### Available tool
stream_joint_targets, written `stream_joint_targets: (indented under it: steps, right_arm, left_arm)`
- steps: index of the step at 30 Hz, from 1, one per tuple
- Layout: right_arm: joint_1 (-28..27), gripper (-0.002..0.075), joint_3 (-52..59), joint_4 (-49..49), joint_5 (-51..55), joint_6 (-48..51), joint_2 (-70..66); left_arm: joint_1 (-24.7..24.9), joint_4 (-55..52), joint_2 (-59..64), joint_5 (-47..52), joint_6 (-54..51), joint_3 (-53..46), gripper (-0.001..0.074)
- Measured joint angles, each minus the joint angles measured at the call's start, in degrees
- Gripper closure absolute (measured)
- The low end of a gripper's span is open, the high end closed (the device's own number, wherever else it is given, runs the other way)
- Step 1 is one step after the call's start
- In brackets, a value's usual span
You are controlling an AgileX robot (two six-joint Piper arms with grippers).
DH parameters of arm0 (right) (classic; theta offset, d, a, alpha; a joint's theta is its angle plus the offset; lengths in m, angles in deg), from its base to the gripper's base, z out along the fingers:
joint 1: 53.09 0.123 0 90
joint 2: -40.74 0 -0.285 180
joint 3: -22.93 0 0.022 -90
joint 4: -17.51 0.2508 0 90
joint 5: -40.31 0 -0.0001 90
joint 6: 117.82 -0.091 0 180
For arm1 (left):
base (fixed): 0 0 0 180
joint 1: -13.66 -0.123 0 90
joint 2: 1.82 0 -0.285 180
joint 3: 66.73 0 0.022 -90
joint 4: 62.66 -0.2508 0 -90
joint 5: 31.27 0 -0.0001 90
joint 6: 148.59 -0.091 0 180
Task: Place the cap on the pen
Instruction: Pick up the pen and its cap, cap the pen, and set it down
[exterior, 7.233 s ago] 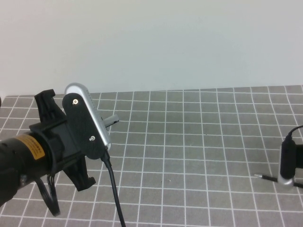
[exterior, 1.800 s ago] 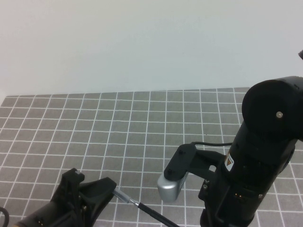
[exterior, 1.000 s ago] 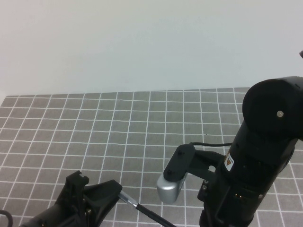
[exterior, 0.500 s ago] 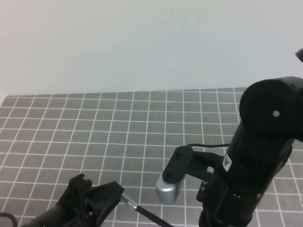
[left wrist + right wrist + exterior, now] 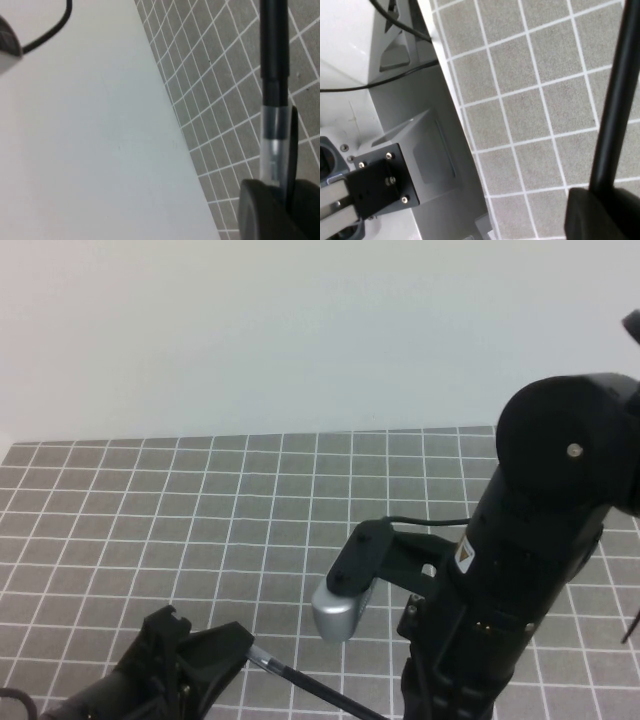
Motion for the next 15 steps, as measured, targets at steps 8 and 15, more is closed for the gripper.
stream_joint_targets:
  steps: [8, 15]
  right_arm:
    - [0.0, 0.0729, 0.0, 2.0, 0.0, 0.2, -2.6]
    - [0.0, 0.0729, -0.1, 2.5, 0.0, 0.4, -3.8]
  left_arm:
    - [0.0, 0.0, 0.0, -0.3, 0.1, 0.0, 0.0734]
    - [0.0, 0.0, 0.0, -0.3, 0.4, 0.0, 0.0734]
